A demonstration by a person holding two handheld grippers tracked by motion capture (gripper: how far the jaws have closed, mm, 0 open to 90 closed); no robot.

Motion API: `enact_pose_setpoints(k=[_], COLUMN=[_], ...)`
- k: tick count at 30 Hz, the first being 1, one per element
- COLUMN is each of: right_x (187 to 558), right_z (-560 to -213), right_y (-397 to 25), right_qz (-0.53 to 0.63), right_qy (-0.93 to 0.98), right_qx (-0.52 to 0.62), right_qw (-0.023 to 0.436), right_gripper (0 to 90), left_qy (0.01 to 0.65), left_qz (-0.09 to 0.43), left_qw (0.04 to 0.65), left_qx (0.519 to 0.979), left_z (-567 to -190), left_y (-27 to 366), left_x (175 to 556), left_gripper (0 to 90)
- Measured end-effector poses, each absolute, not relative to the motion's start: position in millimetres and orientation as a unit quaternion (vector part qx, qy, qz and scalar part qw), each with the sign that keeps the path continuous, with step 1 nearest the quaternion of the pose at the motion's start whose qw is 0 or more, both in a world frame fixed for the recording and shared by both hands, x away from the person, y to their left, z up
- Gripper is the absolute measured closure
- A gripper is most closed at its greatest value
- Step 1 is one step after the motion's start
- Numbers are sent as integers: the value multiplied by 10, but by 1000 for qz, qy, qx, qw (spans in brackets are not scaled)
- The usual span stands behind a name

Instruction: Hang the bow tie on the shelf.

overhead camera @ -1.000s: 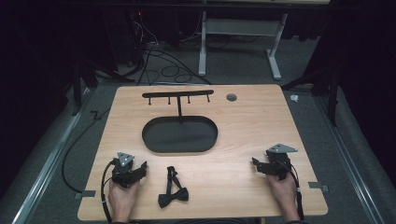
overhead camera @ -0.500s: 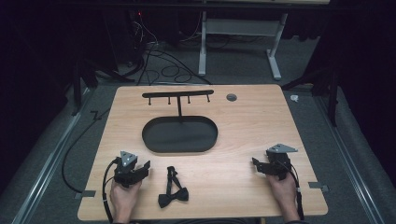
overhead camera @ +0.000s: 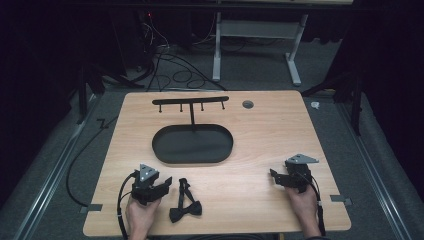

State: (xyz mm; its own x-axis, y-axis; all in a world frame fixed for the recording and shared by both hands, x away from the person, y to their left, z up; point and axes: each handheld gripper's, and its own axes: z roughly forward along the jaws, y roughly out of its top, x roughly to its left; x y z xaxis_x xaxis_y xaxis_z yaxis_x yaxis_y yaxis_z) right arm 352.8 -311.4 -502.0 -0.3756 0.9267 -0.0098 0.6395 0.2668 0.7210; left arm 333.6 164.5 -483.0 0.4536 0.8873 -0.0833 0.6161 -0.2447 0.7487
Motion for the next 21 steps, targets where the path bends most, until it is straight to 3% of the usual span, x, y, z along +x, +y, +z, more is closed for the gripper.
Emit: enact_pose_setpoints(k=[21], right_x=[3528], right_z=[-5019], right_y=[-3115], right_qz=[323], right_qy=[764], right_qx=[513], right_qw=[222], right_gripper=[297], left_qy=[461], left_qz=[171], left_qw=[341], left_qx=[801], left_z=[-4963], left_y=[1258], left_x=[3302], left_gripper=[470])
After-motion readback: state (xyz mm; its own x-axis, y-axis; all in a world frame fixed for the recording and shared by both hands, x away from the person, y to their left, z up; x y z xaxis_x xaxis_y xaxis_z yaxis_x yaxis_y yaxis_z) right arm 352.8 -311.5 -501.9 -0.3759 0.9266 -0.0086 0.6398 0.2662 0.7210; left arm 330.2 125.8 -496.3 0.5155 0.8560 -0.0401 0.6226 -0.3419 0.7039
